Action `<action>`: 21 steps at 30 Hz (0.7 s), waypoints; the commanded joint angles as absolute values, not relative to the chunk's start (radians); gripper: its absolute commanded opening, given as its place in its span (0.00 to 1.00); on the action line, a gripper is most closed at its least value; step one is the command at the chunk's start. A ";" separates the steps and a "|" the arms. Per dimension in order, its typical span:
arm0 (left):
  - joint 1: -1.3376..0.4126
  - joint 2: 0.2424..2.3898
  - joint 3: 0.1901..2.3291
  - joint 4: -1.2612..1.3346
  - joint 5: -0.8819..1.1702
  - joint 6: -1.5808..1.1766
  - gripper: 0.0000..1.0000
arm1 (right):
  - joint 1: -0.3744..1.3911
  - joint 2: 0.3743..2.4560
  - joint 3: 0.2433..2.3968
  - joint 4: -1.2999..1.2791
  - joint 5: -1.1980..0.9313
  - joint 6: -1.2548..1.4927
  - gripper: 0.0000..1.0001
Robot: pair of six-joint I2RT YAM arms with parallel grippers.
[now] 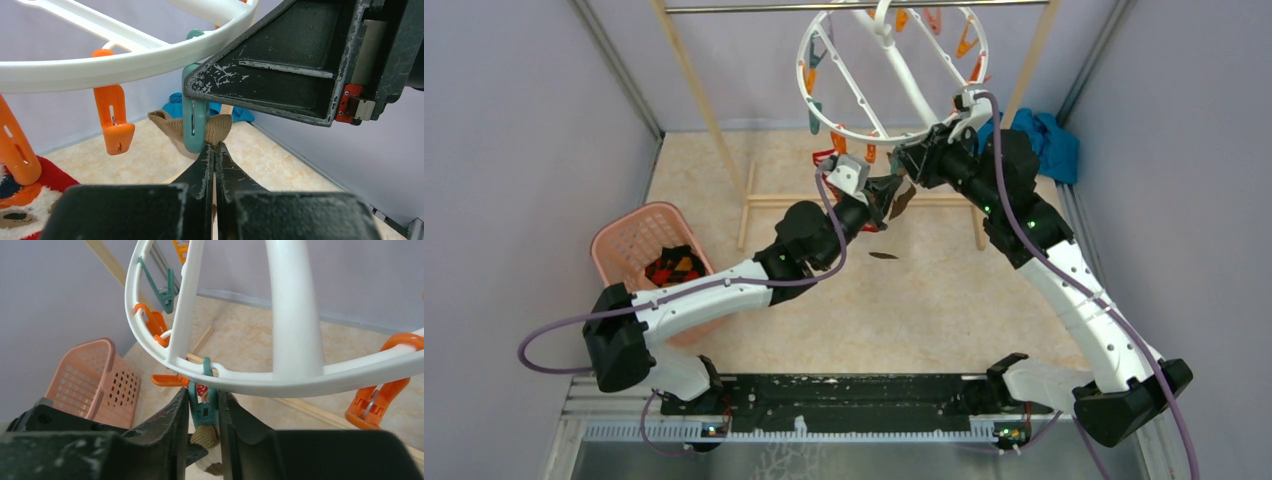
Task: Clip the socks to the hanger
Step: Clamp the sock onto the hanger.
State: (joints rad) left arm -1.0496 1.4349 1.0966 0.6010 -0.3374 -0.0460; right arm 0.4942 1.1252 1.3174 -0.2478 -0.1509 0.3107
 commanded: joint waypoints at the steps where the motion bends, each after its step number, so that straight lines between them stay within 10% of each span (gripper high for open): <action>1: -1.054 1.441 1.128 0.657 -0.354 -0.010 0.00 | 0.490 1.092 1.345 -0.284 -0.166 0.314 0.28; 9: -1.055 1.473 1.179 0.646 -0.373 0.050 0.01 | 0.491 1.079 1.339 -0.273 -0.169 0.312 0.47; 21: -1.054 1.430 1.161 0.629 -0.408 0.053 0.84 | 0.491 1.017 1.307 -0.270 -0.143 0.303 0.52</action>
State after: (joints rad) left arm -1.0519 1.4677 1.1496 0.6132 -0.3889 0.0418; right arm 0.4942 1.0676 1.3155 -0.3038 -0.1581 0.3145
